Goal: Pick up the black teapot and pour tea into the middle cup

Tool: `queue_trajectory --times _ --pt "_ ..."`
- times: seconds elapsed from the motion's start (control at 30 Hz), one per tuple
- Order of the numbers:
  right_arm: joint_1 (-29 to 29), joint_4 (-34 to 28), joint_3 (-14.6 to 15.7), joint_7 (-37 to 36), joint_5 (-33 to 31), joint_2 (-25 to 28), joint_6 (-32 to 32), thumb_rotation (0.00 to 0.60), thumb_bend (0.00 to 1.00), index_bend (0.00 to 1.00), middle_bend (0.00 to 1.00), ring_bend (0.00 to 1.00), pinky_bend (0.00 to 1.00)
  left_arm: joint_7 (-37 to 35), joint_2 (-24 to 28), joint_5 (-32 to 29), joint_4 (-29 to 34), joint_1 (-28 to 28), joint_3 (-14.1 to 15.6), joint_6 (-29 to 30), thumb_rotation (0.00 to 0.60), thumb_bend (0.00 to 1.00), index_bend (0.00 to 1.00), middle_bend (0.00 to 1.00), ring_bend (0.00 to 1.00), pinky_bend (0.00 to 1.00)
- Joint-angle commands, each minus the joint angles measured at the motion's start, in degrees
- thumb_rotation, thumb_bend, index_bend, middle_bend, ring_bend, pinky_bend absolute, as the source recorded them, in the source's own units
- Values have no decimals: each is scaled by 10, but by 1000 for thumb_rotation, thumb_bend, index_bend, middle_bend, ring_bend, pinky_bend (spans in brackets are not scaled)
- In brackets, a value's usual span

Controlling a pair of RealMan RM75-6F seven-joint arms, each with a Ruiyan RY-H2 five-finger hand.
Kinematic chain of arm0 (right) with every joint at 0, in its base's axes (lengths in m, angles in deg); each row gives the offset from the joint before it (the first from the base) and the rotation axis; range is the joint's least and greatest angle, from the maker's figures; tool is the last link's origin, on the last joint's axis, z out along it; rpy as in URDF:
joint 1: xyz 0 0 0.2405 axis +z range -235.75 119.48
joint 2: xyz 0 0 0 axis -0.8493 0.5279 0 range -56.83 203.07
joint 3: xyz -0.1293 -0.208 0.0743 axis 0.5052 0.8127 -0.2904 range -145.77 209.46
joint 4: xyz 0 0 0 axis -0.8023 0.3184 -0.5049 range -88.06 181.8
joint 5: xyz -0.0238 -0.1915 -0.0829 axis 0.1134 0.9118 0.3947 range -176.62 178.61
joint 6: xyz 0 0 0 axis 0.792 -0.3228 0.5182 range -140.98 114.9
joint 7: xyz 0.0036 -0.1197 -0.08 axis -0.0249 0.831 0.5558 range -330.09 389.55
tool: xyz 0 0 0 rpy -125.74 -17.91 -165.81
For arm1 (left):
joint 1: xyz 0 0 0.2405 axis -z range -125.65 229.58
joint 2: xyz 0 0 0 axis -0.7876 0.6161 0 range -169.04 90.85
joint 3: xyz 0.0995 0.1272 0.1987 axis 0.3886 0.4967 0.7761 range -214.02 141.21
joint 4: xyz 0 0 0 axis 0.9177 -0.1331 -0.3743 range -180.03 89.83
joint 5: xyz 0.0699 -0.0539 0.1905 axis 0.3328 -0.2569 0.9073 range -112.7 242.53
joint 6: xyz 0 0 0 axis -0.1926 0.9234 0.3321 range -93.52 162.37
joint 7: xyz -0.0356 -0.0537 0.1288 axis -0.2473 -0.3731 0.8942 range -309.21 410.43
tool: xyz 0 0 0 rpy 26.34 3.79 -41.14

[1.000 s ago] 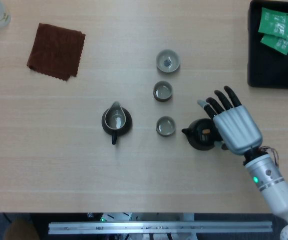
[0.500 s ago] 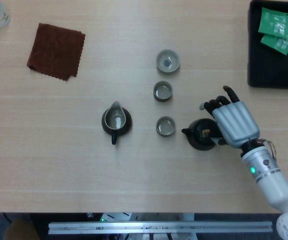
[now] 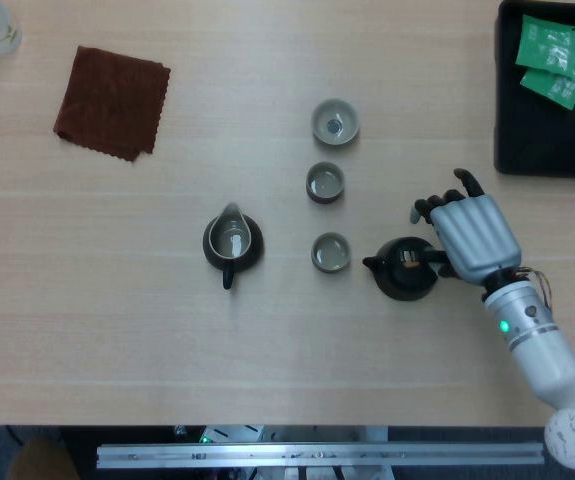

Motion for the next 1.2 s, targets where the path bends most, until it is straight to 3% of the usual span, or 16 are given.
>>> queue_trajectory --times 0.03,0.2,0.7,1.2 --pt "6 13 -2 -4 -9 -6 -7 600 329 380 443 342 95 1 2 -1 1 0 1 -1 600 358 179 106 93 122" --pt "13 30 -3 -9 -19 -12 -11 600 329 380 442 342 95 1 3 -2 3 -1 0 -2 600 358 179 106 93 122" --pt "35 6 5 -71 -55 2 33 600 333 383 448 345 95 4 7 -2 9 -4 1 2 600 358 179 106 93 122" --pt "52 -44 -8 -170 -97 49 86 600 336 424 490 386 95 5 9 0 13 -6 2 3 600 358 179 106 93 122"
